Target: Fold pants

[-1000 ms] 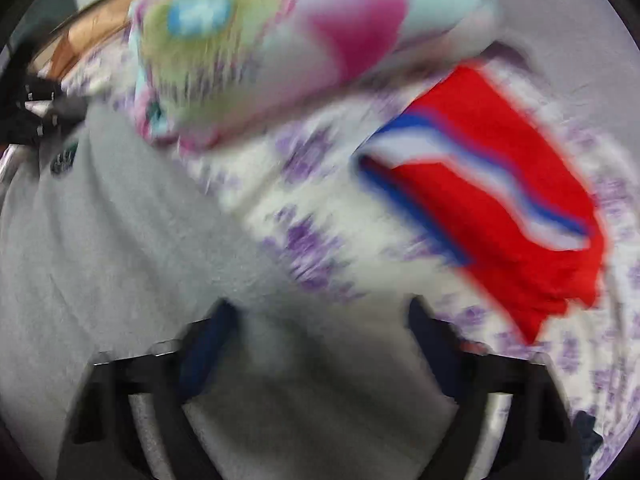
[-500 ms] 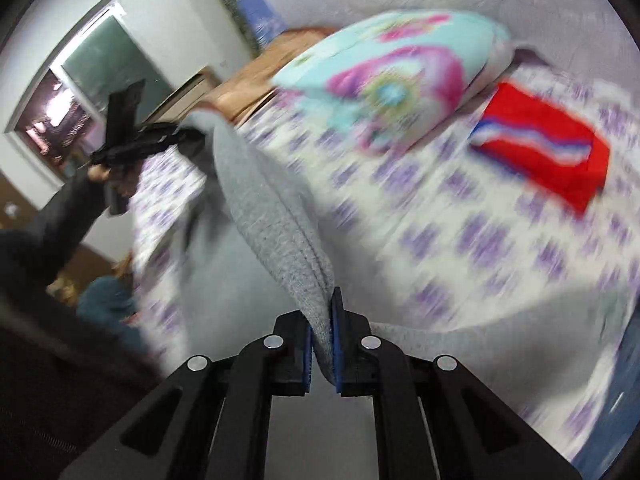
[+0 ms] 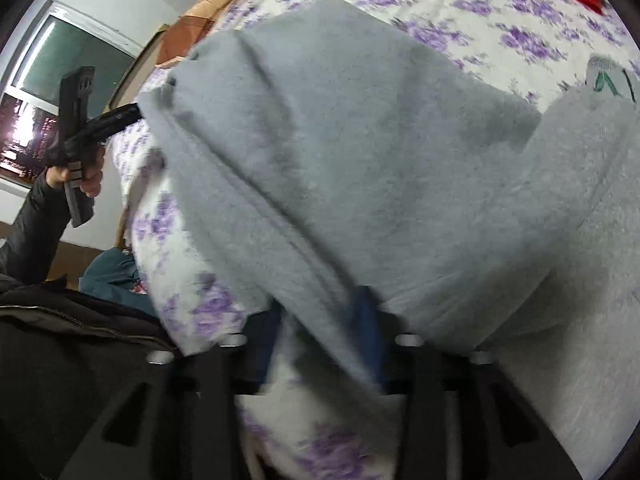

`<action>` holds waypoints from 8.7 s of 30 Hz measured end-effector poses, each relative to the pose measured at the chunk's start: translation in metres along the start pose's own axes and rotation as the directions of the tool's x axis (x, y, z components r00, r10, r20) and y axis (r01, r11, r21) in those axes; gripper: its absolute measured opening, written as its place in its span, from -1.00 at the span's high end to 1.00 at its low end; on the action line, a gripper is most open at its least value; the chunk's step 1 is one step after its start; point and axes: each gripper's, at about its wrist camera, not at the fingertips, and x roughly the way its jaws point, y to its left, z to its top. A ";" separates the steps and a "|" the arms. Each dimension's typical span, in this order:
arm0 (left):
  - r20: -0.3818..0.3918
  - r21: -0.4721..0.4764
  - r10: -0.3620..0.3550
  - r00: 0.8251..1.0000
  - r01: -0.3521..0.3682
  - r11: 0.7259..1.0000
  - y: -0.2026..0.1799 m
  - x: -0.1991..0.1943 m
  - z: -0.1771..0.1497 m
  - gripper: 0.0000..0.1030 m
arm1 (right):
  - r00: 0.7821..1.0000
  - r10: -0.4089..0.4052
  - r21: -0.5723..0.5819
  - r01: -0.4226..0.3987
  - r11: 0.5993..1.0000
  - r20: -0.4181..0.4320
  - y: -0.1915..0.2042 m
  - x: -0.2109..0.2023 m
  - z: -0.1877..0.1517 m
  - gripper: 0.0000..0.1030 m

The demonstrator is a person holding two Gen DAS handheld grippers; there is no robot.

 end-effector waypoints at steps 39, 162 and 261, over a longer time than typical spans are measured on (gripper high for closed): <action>-0.289 -0.232 0.076 0.954 -0.147 0.961 -0.011 0.055 -0.010 -0.92 | 0.732 -0.471 0.618 0.088 0.781 0.492 -0.062 -0.168 -0.132 0.83; -0.086 -0.195 0.018 0.996 -0.034 0.980 -0.078 0.017 0.011 -0.90 | 0.988 -0.142 0.143 0.133 0.981 0.059 0.053 0.034 0.056 -0.64; -0.165 -0.205 -0.167 0.972 0.131 0.970 -0.161 0.056 0.056 -0.86 | 0.900 -0.167 0.588 -0.114 0.801 0.402 -0.057 -0.087 0.002 -0.83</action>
